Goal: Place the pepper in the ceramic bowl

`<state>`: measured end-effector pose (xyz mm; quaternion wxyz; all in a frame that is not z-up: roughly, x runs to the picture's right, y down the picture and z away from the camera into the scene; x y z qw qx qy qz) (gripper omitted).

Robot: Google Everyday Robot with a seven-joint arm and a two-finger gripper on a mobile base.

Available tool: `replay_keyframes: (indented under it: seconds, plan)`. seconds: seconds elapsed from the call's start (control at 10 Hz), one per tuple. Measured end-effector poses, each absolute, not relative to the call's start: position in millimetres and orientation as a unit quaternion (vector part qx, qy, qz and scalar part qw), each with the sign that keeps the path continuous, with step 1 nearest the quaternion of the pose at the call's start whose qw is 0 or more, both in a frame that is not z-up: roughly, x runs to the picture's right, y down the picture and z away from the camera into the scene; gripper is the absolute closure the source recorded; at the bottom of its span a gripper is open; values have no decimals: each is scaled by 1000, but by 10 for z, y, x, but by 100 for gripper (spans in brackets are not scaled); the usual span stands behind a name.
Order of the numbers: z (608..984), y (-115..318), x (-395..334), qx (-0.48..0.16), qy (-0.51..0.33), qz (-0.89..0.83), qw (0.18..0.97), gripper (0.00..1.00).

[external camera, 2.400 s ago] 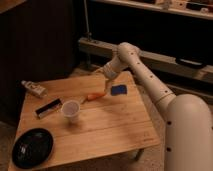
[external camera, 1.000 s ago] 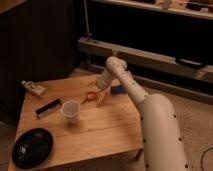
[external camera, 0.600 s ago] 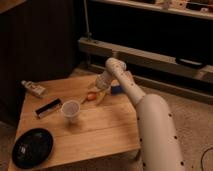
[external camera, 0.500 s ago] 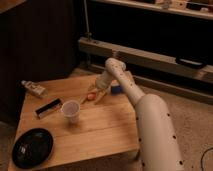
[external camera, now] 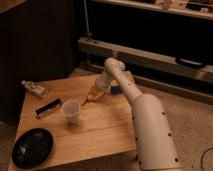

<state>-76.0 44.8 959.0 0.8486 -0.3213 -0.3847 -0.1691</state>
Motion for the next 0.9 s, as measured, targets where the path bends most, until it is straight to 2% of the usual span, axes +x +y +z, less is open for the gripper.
replay_keyframes:
  seconds: [0.4,0.9]
  plan:
    - [9291,242,-774,-299,-401,-187,846,87]
    - [8708,-43,-1046,-250,-439,-238,829,87]
